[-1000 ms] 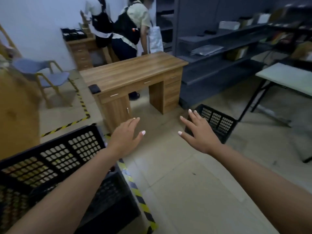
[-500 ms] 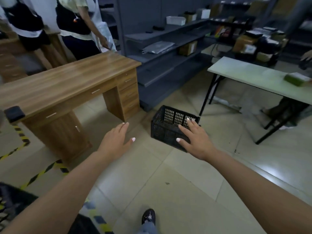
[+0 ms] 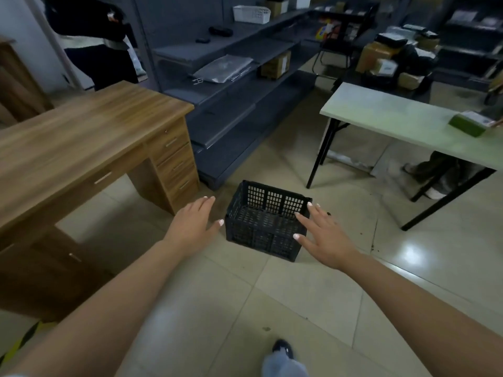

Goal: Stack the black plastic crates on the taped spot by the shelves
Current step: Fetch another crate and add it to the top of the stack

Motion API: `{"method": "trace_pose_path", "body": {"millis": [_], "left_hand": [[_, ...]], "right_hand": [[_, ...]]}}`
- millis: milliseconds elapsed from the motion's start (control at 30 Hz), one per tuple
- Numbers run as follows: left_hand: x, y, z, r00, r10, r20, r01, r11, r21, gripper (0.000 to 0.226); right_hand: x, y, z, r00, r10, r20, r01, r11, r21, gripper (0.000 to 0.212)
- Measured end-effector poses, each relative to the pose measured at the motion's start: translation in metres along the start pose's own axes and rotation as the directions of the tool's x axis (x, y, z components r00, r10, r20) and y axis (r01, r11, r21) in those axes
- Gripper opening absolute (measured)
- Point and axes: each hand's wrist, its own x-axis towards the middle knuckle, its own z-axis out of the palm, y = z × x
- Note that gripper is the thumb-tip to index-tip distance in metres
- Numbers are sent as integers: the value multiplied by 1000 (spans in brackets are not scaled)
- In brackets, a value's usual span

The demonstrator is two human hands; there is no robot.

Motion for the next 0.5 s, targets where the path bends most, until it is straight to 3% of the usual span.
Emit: {"method": "trace_pose_path", "body": {"millis": [167, 267, 367, 400, 500], "left_hand": [[97, -8, 2, 1000, 5, 12, -5, 1000, 3, 68], [156, -12, 6, 999, -1, 46, 1, 1000, 13, 68], [209, -18, 9, 996, -7, 93, 6, 1000, 19, 69], [225, -22, 10, 995, -13, 102, 12, 1000, 15, 69], [271, -36, 12, 991, -20, 130, 18, 1000, 14, 68]], "right_hand": [[86, 37, -7, 999, 26, 19, -26, 999, 33, 75], [145, 63, -8, 999, 48, 24, -49, 998, 33, 69], [199, 87, -8, 997, 71, 39, -73, 996, 54, 95], [215, 94, -10, 995, 84, 53, -87, 995, 57, 94], [258, 109, -15, 986, 135, 101, -140, 989, 51, 60]]}}
